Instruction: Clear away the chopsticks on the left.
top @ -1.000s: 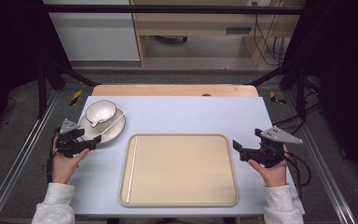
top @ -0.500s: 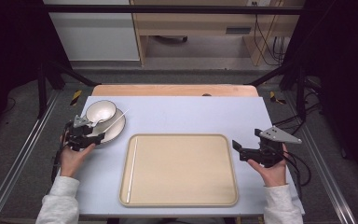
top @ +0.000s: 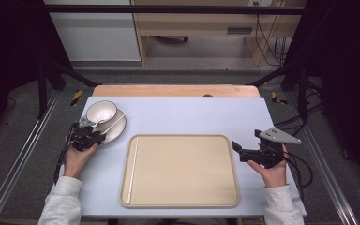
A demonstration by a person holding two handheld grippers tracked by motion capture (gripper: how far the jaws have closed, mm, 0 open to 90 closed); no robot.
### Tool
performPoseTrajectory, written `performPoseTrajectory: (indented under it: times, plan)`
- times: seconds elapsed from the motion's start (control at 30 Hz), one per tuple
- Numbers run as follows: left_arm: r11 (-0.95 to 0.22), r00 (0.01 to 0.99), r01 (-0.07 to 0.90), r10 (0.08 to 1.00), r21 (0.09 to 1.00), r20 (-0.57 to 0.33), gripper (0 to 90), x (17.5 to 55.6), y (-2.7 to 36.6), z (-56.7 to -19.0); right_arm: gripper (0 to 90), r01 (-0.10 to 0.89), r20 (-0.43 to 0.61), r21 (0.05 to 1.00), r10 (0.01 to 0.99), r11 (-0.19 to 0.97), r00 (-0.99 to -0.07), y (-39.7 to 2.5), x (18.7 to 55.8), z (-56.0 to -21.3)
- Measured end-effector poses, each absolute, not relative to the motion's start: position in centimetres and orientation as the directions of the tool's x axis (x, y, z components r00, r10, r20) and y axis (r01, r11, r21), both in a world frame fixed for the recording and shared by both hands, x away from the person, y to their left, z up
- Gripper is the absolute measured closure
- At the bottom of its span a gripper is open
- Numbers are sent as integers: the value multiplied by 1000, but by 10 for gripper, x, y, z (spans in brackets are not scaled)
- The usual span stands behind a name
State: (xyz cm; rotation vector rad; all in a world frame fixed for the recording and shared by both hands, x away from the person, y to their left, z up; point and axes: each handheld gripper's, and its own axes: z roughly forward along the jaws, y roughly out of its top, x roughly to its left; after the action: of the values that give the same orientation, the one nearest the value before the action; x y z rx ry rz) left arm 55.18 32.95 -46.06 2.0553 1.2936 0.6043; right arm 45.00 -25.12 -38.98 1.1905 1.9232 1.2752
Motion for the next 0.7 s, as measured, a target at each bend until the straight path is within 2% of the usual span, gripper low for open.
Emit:
performPoseTrajectory:
  times: [0.23,0.7]
  plan:
    - [-327,428,623,903,711,41,772,552,328,-461,53,378,33,911,884,166,-467,-250,450,-390]
    - [-352,457,626,889,696,37,837,550,320,-459,53,378,31,911,884,167,-466,-251,450,-390]
